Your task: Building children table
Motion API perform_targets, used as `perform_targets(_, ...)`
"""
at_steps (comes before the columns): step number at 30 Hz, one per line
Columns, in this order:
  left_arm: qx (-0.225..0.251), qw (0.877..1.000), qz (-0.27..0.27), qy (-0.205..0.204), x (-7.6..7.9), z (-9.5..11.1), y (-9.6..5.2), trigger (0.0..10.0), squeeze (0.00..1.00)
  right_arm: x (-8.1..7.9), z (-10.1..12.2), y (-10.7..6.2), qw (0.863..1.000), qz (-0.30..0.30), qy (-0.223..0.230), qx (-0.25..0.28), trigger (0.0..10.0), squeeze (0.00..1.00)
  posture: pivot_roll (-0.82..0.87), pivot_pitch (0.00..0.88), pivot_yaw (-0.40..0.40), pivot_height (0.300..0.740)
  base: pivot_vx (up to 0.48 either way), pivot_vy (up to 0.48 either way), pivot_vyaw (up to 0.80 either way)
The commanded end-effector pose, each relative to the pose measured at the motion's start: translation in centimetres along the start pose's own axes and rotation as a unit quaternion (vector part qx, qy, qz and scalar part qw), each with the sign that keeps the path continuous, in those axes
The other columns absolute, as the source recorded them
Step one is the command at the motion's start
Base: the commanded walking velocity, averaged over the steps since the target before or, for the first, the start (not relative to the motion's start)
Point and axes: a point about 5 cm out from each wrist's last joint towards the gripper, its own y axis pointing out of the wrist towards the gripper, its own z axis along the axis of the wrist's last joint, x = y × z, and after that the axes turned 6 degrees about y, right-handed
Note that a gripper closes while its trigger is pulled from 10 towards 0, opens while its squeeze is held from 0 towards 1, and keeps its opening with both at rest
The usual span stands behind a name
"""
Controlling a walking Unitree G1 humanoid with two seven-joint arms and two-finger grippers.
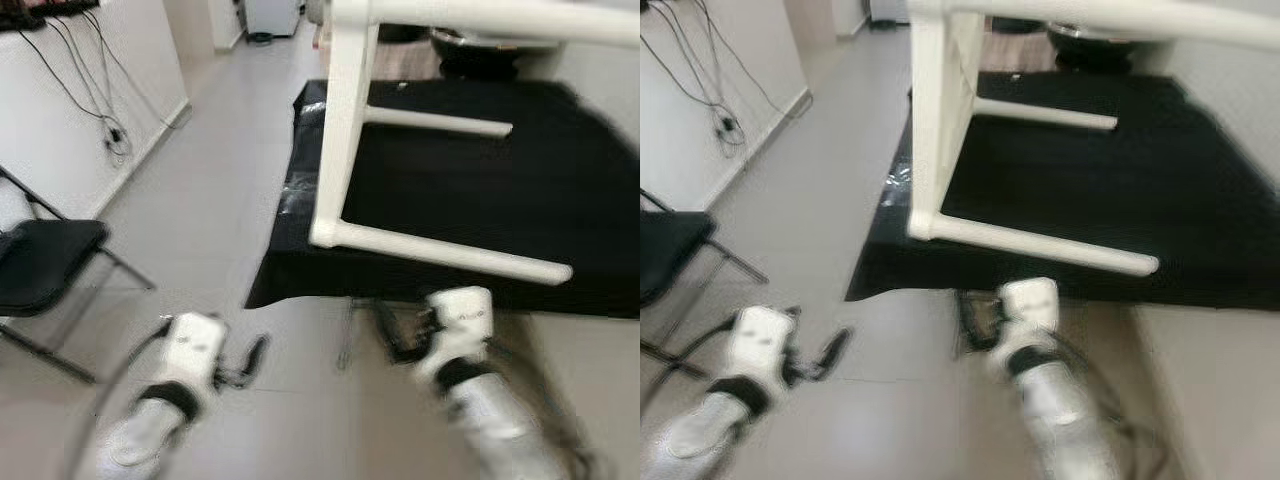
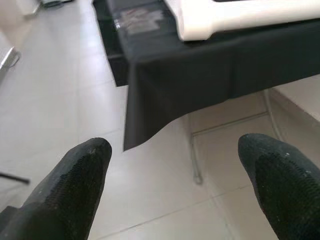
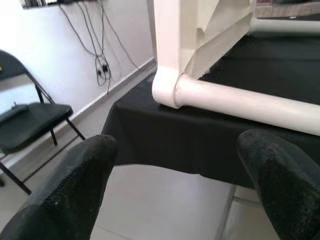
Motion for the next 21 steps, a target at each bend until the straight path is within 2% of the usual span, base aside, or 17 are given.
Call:
perform_targets(1, 0.002, 1.0, -0.004, 0.005, 0.32, -0.02, 0.32, 10.0, 0.0, 0.62, -0.19, -0.07, 1.0, -0.013, -0.009, -0.004, 10.0, 0.0, -0.06, 0.068, 0.018, 0.74, 0.0, 0.0, -0.8)
perform_targets(11, 0.004, 1.0, 0.011, 0.006, 0.08, -0.25, 0.83, 10.0, 0.0, 0.85, -0.45, 0.49, 1.0, -0.015, -0.002, -0.005, 10.0, 0.0, -0.06, 0.054, 0.017, 0.74, 0.0, 0.0, -0.8)
perform_targets(21, 0.005, 0.999, 0.034, 0.003, -0.17, -0.3, 0.9, 10.0, 0.0, 0.84, -0.55, 0.63, 1.0, 0.007, 0.003, -0.003, 10.0, 0.0, -0.05, 0.041, 0.015, 0.74, 0.0, 0.0, 0.0)
